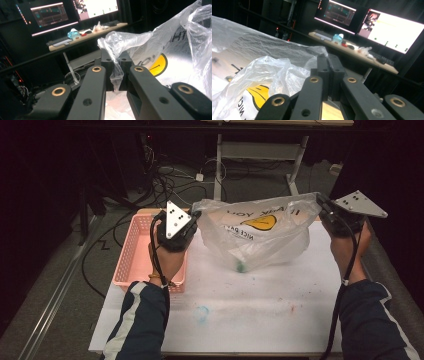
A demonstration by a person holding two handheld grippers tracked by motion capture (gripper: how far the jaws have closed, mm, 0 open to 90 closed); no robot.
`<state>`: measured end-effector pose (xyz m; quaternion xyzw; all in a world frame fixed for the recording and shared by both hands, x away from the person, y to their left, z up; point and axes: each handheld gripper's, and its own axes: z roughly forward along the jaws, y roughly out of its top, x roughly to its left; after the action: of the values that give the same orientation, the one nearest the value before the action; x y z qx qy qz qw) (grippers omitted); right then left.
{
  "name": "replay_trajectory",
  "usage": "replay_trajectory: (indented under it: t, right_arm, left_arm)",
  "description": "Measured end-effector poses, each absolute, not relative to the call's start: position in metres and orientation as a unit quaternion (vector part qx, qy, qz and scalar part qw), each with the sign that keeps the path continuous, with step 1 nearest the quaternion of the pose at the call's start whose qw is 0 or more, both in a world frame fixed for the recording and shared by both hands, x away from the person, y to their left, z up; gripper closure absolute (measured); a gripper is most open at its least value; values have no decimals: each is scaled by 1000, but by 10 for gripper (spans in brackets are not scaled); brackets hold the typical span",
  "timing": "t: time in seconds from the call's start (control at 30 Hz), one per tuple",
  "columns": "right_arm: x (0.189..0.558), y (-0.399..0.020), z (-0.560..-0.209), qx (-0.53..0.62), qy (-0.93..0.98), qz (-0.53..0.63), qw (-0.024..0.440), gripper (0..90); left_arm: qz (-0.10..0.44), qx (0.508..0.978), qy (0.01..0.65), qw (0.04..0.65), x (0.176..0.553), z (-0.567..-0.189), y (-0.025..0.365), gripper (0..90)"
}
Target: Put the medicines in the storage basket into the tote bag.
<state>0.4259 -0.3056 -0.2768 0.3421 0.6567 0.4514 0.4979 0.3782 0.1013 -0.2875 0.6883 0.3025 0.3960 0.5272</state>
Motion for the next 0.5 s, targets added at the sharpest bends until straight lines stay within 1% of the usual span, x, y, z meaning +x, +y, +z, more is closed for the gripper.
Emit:
replay_trajectory:
  t: [0.33, 0.4, 0.5]
  right_arm:
    - [398, -305, -236, 316, 639, 477, 515, 900]
    - [394, -305, -232, 314, 637, 481, 514, 900]
    - [398, -304, -237, 319, 640, 479, 508, 900]
  left_arm:
    - [419, 662, 278, 556, 353, -247, 105, 853]
    - [420, 660, 275, 558, 351, -246, 102, 852]
    - [414, 660, 280, 562, 355, -252, 98, 851]
